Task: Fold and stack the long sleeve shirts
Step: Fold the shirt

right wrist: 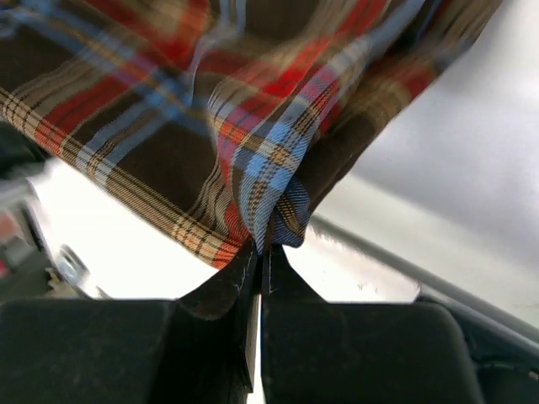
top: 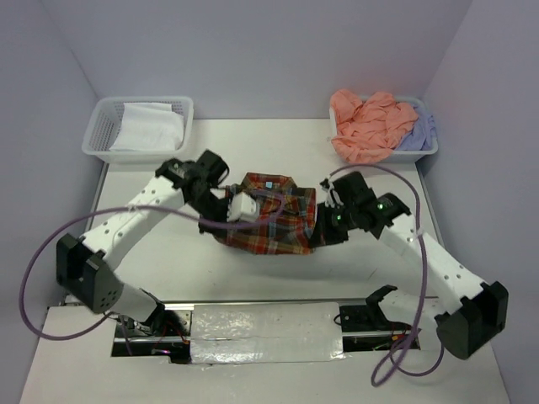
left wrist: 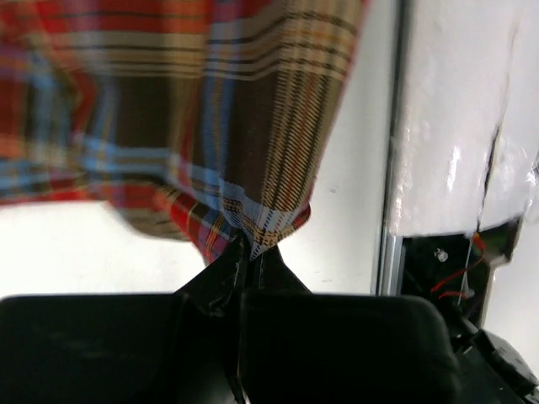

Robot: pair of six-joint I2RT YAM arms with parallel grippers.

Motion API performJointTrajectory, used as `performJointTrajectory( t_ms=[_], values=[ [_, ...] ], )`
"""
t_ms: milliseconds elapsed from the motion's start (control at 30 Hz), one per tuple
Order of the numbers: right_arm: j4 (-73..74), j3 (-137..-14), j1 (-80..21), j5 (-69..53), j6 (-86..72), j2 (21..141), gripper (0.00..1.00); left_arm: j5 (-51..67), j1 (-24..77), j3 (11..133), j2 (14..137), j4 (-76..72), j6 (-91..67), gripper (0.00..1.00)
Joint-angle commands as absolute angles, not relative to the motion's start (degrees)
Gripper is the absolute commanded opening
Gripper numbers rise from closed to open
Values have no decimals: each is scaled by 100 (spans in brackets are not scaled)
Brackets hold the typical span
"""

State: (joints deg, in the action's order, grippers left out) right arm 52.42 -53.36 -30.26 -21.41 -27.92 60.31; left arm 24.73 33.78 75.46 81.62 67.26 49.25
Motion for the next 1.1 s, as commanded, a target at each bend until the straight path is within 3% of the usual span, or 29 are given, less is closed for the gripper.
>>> performJointTrajectory(
  t_ms=[0,267,600,800,1067],
  values=[
    [5449,-6281,-2280,-2144,-2383,6652,0,3146,2482,8670,8928,6943,4474,0],
    [5256,-7951,-1468,-1978,-1899,8778,0,3165,1864,10896,10818,6602,3578,0],
    [4878,-9104,-958,-2179,-2197,10519,0,2795,1424,11619,11934,6003,2944,0],
    [5062,-9642,-940,-2285,-2241,10486,0,2839,1406,12007,11901,6213,3207,0],
    [5256,-8317,-1212,-2224,-2074,9082,0,3058,1415,10864,10795,7047,4584,0]
  ],
)
